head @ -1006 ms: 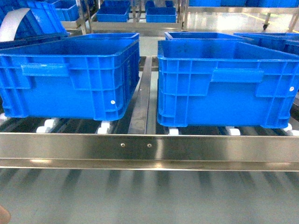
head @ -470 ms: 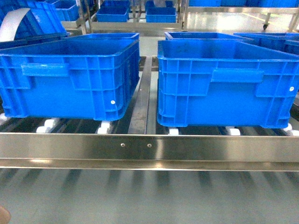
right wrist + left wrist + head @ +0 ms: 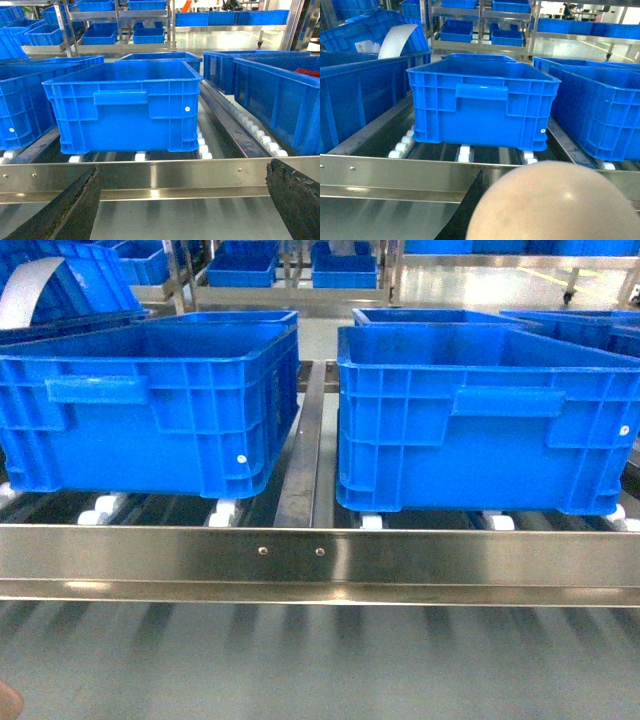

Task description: Place part in tray to right shelf

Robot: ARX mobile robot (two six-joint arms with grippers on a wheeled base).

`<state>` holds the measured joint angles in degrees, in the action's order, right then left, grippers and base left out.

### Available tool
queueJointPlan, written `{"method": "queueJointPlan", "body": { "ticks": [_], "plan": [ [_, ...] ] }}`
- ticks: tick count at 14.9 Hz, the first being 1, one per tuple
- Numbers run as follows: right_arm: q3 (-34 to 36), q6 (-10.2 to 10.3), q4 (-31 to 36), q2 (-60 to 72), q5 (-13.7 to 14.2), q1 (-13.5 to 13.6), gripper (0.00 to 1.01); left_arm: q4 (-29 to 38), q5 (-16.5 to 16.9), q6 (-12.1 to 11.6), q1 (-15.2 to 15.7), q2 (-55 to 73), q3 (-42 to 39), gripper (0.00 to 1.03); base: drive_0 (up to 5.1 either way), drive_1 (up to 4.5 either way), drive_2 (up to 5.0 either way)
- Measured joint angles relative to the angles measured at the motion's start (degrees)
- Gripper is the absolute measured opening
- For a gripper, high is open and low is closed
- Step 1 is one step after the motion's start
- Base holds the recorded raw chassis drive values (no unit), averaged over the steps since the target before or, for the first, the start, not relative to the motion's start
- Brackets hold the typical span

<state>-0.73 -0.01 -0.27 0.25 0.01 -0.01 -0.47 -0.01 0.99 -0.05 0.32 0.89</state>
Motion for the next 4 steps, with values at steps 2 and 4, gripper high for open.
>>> {"method": "queueJointPlan", "body": {
  "ticks": [2,4],
  "plan": [
    [0.0,0.0,0.0,0.0,0.0,0.0,0.98,0.0,0.0,0.0,0.0,0.0,0.0,0.12,0.0,0.0,0.0],
    [0.0,0.0,0.0,0.0,0.0,0.0,0.98,0.0,0.0,0.0,0.0,0.0,0.0,0.12,0.0,0.0,0.0]
  ]
}}
